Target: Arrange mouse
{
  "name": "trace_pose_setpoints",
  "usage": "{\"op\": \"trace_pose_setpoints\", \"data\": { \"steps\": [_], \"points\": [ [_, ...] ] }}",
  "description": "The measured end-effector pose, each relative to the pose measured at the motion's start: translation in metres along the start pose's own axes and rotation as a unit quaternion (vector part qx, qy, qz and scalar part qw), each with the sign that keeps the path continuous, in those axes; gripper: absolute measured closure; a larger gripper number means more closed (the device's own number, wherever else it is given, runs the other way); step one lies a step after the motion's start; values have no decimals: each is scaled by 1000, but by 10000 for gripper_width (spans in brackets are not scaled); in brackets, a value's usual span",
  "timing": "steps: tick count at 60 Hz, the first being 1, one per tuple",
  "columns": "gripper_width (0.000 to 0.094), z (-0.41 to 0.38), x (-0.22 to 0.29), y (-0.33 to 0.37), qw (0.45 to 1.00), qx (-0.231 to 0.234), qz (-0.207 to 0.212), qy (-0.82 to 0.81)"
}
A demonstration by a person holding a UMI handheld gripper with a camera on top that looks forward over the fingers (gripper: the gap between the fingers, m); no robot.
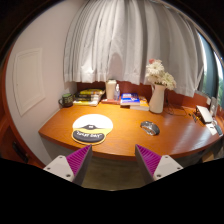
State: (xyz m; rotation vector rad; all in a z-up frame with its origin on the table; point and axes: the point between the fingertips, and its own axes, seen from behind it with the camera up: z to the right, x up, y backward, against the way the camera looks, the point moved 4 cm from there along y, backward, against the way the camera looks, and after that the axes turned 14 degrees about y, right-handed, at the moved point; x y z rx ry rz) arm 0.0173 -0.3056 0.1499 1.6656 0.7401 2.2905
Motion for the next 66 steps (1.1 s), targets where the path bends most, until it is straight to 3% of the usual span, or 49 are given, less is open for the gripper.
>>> {"op": "trace_pose_setpoints", "data": {
  "steps": [12,25,35,66],
  "points": [
    [76,45,-68,-20,997,-22,-62,-44],
    [73,113,-108,-86,993,-65,-75,-64],
    [90,160,-97,-149,992,-73,-70,-69],
    [122,227,-51,-287,993,-21,-91,-69]
  ]
}}
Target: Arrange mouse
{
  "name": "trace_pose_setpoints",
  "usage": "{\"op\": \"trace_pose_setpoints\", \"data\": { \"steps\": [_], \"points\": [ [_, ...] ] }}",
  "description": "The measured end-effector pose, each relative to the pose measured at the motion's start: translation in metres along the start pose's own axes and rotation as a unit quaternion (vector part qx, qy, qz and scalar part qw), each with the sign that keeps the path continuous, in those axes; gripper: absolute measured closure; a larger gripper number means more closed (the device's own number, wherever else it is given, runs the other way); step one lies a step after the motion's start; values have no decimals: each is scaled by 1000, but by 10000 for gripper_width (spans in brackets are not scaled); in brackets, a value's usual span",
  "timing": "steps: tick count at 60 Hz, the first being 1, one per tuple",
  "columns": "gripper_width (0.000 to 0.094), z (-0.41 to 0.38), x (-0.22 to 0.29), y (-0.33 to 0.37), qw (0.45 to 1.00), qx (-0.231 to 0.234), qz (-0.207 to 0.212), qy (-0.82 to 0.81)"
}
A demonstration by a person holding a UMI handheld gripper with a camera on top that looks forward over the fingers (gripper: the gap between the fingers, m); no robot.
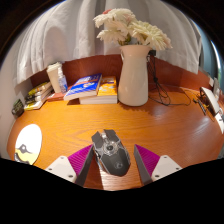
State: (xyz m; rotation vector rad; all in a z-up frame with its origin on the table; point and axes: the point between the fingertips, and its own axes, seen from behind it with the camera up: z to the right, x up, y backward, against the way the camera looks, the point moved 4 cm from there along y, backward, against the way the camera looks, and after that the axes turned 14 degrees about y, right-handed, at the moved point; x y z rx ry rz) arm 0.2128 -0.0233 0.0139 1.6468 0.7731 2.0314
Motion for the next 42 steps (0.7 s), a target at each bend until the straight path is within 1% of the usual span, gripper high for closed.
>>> {"op": "trace_pose_setpoints", "data": {
  "steps": [4,8,11,14,15,21,25,26,30,32,33,34,39,42],
  "points": [
    [153,5,7,-9,1000,4,-1,-2],
    [215,10,12,-16,1000,5,-4,-2],
    [284,14,14,-20,1000,4,-6,-3],
    [391,17,16,-24,1000,0,-8,-5],
    [405,20,16,-25,1000,-4,-10,-5],
    [430,23,18,-28,1000,-11,-16,-11],
    [489,23,20,-27,1000,-19,-20,-6],
    [491,23,20,-27,1000,-21,-22,-4],
    [561,22,20,-28,999,-28,-29,-5],
    [565,22,20,-28,999,-28,-33,-8],
    [600,21,21,-28,999,-26,-38,-9],
    [613,22,22,-29,999,-26,-38,-11],
    [614,21,25,-28,998,-25,-57,-23],
    [614,23,37,-21,997,-29,-53,-38]
  ]
}}
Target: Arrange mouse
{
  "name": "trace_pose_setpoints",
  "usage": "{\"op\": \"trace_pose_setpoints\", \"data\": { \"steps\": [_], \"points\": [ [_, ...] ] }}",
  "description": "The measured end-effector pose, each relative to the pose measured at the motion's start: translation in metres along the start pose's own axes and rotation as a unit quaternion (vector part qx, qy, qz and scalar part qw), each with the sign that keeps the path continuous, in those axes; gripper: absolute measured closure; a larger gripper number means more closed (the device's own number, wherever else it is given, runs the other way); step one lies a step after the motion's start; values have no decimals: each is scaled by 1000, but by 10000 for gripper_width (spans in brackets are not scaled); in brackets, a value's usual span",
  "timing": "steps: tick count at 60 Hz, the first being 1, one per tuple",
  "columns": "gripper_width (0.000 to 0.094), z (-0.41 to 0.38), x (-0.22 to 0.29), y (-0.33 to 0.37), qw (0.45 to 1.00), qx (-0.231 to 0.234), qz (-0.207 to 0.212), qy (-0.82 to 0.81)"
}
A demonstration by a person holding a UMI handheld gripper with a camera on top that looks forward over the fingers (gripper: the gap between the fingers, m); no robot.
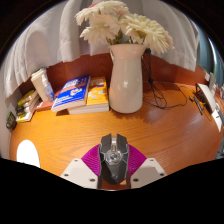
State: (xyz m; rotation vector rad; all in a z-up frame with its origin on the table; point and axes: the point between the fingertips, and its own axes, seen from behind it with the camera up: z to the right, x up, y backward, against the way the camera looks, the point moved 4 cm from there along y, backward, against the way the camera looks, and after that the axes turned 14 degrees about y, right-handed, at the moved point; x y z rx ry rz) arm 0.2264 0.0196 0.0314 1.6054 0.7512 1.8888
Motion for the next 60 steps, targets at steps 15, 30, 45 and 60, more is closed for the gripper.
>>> {"op": "trace_pose_setpoints", "data": {
  "steps": [15,30,45,60],
  "points": [
    [612,-34,130,109,993,-40,113,15],
    [608,-172,198,187,982,-2,186,29],
    [613,-318,100,114,992,59,85,70],
    [611,-357,-6,52,994,73,-19,82]
  ]
}}
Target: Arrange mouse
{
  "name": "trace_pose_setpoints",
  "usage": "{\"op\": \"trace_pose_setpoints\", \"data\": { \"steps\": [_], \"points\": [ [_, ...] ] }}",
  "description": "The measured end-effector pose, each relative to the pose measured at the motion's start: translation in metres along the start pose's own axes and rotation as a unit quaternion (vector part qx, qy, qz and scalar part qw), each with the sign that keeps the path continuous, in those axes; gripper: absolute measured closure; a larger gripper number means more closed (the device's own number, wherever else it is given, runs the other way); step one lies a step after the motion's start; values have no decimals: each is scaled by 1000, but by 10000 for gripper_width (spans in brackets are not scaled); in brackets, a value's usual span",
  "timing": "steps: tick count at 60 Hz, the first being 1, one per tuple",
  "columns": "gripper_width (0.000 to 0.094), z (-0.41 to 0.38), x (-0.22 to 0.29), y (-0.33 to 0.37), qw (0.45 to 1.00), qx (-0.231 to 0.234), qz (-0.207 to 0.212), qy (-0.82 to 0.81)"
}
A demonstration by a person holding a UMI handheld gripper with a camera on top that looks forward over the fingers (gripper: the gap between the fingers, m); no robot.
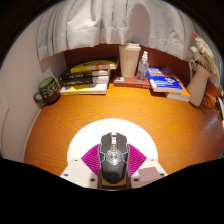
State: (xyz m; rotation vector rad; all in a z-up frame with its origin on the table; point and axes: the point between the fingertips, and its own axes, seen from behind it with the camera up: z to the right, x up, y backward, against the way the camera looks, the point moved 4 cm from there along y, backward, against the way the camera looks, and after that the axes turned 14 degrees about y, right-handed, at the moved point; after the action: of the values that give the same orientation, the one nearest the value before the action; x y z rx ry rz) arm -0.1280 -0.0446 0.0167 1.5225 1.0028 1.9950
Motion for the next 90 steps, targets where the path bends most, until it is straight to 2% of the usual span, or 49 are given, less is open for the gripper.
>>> {"op": "trace_pose_setpoints", "data": {
  "steps": [8,19,23,25,28,36,55,73,90],
  "points": [
    [564,-2,0,-1,1000,-18,15,3],
    [413,0,0,-2,1000,-15,19,-6],
    [267,2,-5,2,1000,-16,2,-20],
    [175,5,-3,7,1000,-17,4,-24],
    [101,12,0,19,999,-18,11,-31],
    [92,37,4,62,999,-24,27,-39],
    [105,118,-7,211,993,-41,107,-34],
    [104,177,-60,301,989,-53,139,-21],
    [105,196,-88,332,988,-52,145,-34]
  ]
}}
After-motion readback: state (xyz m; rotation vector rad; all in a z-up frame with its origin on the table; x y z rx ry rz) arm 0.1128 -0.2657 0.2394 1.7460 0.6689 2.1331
